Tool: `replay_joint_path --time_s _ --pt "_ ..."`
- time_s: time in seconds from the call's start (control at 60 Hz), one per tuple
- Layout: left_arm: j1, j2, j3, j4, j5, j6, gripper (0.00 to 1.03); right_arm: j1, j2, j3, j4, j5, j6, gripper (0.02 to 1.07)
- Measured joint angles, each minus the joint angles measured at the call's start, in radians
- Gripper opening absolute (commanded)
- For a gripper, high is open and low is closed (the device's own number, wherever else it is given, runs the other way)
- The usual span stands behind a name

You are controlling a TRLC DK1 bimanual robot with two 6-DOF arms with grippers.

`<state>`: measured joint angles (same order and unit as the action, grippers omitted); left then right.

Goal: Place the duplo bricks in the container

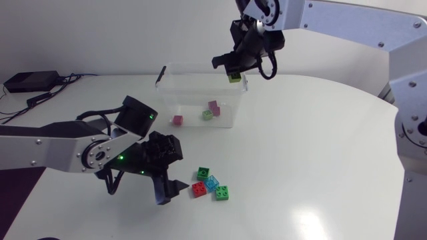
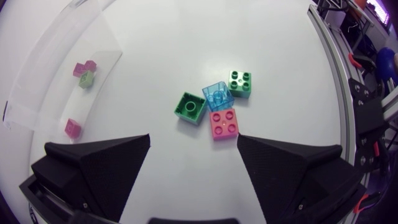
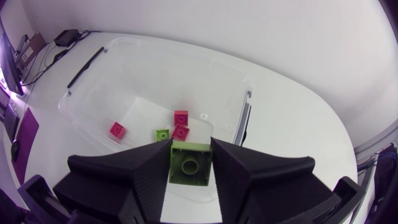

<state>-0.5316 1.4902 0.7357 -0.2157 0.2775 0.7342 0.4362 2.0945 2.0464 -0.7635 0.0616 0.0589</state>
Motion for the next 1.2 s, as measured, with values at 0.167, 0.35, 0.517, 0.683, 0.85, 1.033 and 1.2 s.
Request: replay_joint_path --time_s 0.167,0.35,0.517,0.683,0.85,1.033,1.2 --pt "-0.007 0.0 -0.012 0.008 -0.003 0.0 0.98 0.0 0.033 0.024 -0.05 0.0 0.0 0.92" --pt "-0.016 0.001 -0.012 0.021 -0.023 -0.002 0.98 -0.001 0.037 0.09 -0.138 -0.005 0.0 0.97" --pt "-0.032 0.017 -0.012 0.038 -0.042 -0.007 0.98 -0.001 -0.046 0.005 -0.153 -0.009 0.0 0.97" --pt "-0.054 0.035 -0.012 0.044 -0.051 -0.008 0.98 0.0 -0.219 -0.182 -0.149 -0.024 -0.004 0.97" --pt "-0.077 0.056 -0.012 0.057 -0.077 -0.031 0.98 0.011 -0.377 -0.374 -0.127 -0.026 -0.008 0.97" --pt "-0.1 0.095 -0.012 0.085 -0.104 -0.058 0.98 0.053 -0.47 -0.571 -0.093 -0.028 -0.007 0.97" --pt "-0.106 0.154 -0.011 0.095 -0.122 -0.069 0.96 0.076 -0.486 -0.714 -0.049 -0.031 -0.007 0.97"
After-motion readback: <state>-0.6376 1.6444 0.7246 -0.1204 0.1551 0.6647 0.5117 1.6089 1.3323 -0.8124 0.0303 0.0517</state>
